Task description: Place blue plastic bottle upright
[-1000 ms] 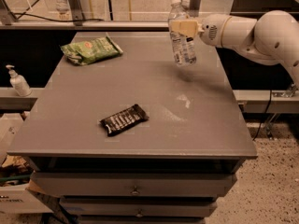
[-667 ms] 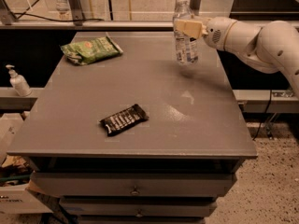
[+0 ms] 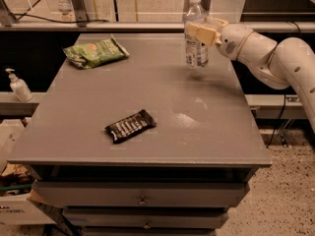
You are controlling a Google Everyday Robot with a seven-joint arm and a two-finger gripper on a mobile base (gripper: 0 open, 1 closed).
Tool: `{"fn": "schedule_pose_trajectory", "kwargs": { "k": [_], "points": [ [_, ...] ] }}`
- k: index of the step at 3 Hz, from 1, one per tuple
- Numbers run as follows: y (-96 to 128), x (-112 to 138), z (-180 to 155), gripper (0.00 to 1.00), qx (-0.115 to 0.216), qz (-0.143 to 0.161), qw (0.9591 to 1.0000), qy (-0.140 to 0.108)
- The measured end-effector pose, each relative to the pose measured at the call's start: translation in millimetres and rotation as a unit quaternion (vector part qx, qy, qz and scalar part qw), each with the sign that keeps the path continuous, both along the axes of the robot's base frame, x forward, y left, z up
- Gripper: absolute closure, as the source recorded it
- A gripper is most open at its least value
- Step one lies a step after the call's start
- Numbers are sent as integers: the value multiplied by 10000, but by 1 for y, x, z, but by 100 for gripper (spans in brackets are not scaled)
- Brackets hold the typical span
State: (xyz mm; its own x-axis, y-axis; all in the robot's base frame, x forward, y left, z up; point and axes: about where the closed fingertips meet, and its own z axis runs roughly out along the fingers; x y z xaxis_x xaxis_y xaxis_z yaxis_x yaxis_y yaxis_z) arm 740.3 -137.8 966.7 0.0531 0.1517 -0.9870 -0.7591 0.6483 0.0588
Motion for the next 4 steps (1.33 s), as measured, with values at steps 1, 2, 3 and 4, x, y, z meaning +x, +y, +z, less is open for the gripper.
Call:
{"fn": "schedule_pose_trajectory", "kwargs": {
  "k": [1,2,3,4],
  "points": [
    [0,-5,-6,100,-31,111,9996,-274],
    [1,-8,-19,100,-53,192,9989,-418],
    [1,-9,-34,100,-66,226,9988,-426],
    [-2,-9,-41,83,-81,199,9990,-387]
  ]
}}
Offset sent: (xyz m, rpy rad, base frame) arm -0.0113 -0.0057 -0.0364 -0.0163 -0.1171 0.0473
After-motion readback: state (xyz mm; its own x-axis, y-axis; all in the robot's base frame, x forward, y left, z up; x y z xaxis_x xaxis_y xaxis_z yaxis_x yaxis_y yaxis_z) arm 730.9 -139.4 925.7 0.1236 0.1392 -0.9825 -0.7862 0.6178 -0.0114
